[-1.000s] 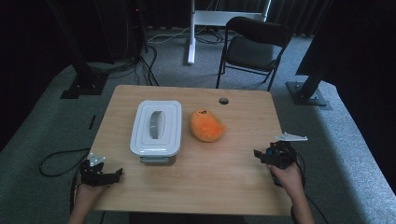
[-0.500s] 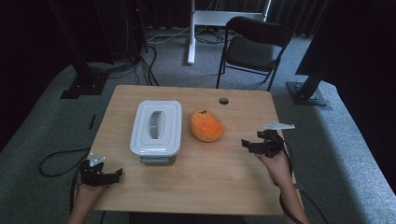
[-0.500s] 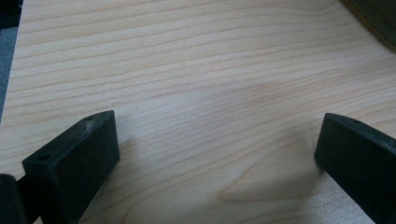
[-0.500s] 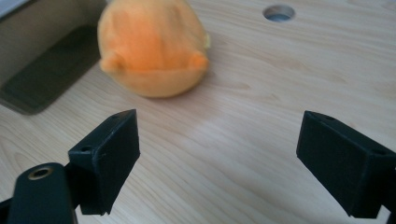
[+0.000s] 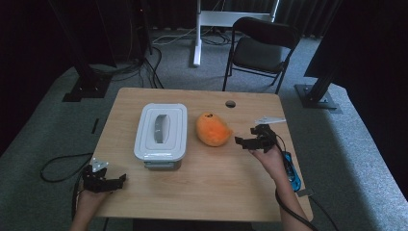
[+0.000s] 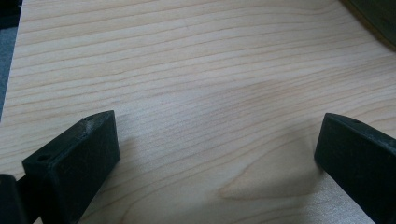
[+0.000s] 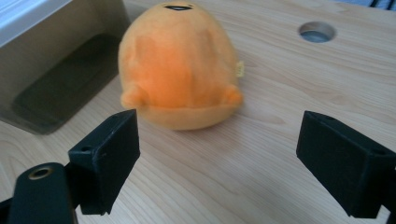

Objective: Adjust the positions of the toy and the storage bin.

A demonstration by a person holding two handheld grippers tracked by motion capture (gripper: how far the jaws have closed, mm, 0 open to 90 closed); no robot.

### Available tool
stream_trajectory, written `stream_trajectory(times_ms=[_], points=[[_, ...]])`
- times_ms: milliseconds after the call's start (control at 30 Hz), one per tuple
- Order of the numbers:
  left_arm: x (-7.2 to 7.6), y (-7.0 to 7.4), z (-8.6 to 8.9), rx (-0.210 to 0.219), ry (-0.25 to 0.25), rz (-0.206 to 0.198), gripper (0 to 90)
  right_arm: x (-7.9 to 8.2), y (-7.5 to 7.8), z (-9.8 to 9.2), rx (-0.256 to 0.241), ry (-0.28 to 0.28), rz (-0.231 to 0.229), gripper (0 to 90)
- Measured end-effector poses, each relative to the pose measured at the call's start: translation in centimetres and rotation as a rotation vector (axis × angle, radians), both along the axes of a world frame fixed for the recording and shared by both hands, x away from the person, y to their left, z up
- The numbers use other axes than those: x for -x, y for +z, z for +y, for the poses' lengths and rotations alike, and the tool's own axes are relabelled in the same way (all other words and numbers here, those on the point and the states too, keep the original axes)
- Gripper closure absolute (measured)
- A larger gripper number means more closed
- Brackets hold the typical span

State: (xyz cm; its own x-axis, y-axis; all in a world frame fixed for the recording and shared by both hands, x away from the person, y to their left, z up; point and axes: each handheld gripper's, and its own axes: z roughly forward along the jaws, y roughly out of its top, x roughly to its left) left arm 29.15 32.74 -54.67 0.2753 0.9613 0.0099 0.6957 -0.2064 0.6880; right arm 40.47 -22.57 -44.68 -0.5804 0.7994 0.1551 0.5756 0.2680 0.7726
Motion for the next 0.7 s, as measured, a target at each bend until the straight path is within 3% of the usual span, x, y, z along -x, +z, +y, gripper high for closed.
stream_trajectory(times_ms=[200, 467, 700], points=[[0.0, 0.0, 0.0, 0.0, 0.0, 0.0, 0.3, -1.2, -0.4, 1.8, -0.004, 0.057, 0.025, 12.8], [0.0, 0.0, 0.0, 0.0, -0.001, 0.0, 0.3, -2.7, -0.5, 3.8, 0.016, 0.088, 0.025, 13.3], [0.0, 0.0, 0.0, 0.0, 0.0, 0.0, 0.3, -4.2, -0.9, 5.2, 0.027, 0.108, 0.051, 13.3]])
